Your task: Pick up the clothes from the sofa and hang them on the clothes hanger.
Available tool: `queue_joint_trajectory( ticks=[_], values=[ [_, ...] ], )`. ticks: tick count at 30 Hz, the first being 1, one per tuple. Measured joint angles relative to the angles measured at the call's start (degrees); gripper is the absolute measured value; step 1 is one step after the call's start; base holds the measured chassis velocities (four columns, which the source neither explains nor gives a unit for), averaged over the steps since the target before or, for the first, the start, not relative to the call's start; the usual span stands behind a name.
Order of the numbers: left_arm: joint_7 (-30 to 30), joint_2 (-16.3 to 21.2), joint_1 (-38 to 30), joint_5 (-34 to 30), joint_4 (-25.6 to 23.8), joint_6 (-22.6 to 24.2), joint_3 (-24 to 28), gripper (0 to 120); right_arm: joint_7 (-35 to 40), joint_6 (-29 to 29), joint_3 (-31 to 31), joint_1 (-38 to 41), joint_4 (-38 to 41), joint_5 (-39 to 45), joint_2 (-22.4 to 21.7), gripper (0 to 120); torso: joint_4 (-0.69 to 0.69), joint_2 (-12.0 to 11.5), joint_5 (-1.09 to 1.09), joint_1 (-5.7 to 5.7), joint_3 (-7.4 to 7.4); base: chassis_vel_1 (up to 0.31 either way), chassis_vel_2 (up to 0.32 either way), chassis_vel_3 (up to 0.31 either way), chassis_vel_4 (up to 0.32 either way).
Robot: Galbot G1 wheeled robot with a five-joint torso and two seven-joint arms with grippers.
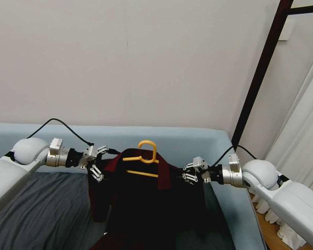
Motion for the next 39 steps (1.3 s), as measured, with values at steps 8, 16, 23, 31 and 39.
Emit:
queue_joint_trajectory(
  ticks=[8,16,23,31,39],
  values=[
    [-17.1,1.7,5.9,-8.7,2.3,-3.9,-6.2,115,5.0,2.7,1.1,-2.1,2.4,2.7,-3.3,4,0.00,0.0,0.01,0.00,0.00,0.000,0.000,0.000,0.000],
    [-21.3,1.9,12.5,-11.0,-1.6,-5.4,-10.9,109,13.5,3.0,1.2,-1.6,6.3,-2.1,-5.7,4,0.00,0.0,0.00,0.00,0.00,0.000,0.000,0.000,0.000],
    [-30.1,-2.2,30.3,-12.1,-13.1,-5.5,-26.8,100,20.2,1.1,2.7,-2.9,8.1,-4.3,-7.3,3,0.08,0.0,0.02,0.00,0.00,0.000,0.000,0.000,0.000],
    [-38.0,-5.2,33.7,-12.3,-18.2,-6.1,-26.6,100,21.4,1.1,4.4,-5.5,9.6,-4.3,-9.4,3,-0.04,0.0,0.00,0.00,-0.01,0.000,0.000,0.000,0.000],
    [-55.2,-8.8,39.1,-6.9,-28.1,-3.6,-24.1,99,22.2,1.1,4.3,-5.6,10.0,-4.2,-9.8,3,0.00,0.0,0.00,-0.01,0.00,0.000,0.000,0.000,0.000]
  ],
)
